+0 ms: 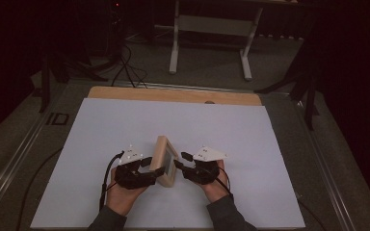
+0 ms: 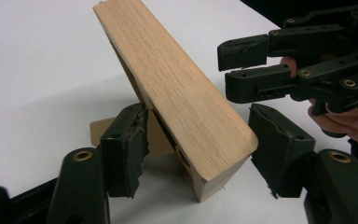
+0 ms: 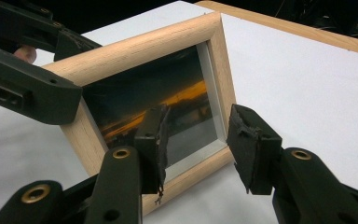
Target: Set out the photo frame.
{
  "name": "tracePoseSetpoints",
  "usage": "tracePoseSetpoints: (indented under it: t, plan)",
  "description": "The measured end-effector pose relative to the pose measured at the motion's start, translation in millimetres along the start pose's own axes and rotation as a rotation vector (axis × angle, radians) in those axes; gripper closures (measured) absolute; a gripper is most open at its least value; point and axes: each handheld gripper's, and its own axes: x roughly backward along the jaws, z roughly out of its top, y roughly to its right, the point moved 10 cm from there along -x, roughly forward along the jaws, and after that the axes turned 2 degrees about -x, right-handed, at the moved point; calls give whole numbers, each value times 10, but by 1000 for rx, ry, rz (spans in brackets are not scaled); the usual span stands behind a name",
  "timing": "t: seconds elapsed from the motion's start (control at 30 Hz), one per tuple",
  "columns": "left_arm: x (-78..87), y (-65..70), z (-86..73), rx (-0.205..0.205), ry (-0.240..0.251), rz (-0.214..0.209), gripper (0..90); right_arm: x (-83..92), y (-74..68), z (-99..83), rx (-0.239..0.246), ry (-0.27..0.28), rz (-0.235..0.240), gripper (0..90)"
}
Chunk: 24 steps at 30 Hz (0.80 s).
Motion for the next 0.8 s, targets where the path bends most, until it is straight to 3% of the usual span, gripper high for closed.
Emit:
tracePoseSetpoints:
  t: [0.8]
  plan:
    - [-2, 10, -9, 18, -10, -23, 464, 16, 9, 13, 0, 5, -1, 561]
